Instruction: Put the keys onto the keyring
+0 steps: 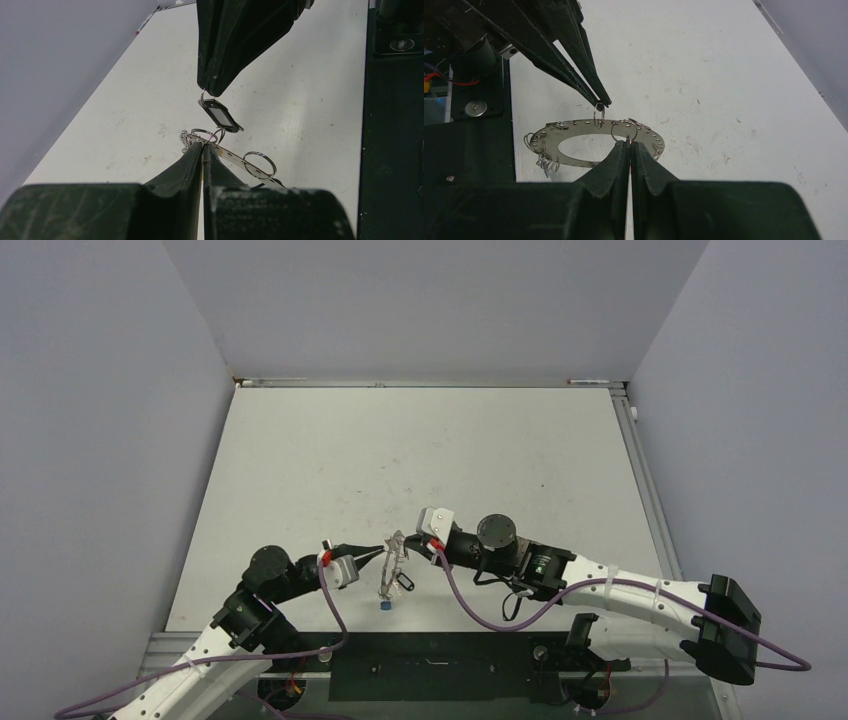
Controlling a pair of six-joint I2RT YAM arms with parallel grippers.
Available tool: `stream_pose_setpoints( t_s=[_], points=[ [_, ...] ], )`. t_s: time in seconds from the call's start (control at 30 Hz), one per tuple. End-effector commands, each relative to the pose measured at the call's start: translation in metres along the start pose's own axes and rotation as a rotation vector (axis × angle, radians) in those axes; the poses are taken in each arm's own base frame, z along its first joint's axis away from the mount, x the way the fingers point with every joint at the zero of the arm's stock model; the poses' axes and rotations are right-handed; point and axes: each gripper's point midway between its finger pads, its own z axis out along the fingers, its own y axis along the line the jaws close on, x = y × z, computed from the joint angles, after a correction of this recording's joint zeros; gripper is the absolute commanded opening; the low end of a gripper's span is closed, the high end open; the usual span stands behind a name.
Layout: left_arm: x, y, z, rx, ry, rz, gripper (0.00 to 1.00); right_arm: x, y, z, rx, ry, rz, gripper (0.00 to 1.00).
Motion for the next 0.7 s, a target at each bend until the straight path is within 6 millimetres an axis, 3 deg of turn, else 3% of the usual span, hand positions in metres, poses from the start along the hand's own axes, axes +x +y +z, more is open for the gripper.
stream_pose_setpoints(
  t_s=[0.0, 0.67],
  points=[
    [-0.034, 0.01, 0.0, -0.024, -0.099, 0.041, 0.0, -0.023, -0.001, 0.0, 0.022, -0.075, -0.049, 0.05],
    [-0.032, 0.01, 0.0, -0.024, -0.094, 0.038, 0.0, -0.028, 0.013, 0.013, -0.012, -0.066, -0.092, 0.05]
  ],
)
